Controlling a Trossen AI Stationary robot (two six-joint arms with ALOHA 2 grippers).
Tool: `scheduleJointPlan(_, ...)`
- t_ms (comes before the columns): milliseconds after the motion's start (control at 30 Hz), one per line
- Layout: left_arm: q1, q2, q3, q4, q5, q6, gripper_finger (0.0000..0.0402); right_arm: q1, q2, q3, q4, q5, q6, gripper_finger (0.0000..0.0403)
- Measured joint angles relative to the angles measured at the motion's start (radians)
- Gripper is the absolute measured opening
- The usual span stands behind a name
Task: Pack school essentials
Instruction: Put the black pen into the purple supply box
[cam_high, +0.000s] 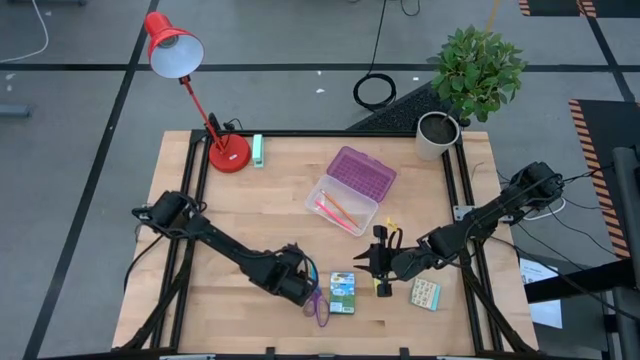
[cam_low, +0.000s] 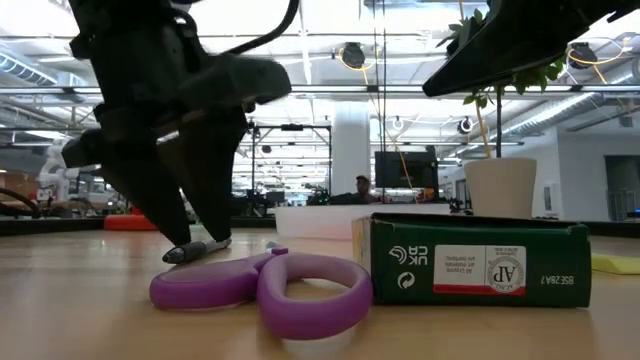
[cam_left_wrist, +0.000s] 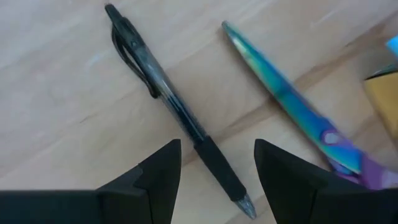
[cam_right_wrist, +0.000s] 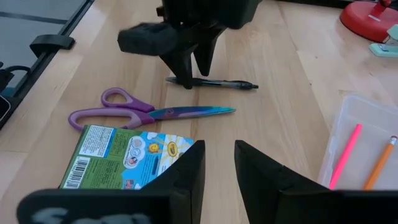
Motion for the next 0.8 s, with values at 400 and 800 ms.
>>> scheduleJointPlan(400,0.001,0.025,0.001,0.003,0.009,-0.010,0.0179,0.001,0.000,0.000,0.016,-0.004,0.001,0.0082)
scheduleJointPlan(800,0.002,0.027,0.000,-0.011,0.007,0.012,0.0075,0.007,0.000,0.000,0.016,-0.004,0.001,0.0082)
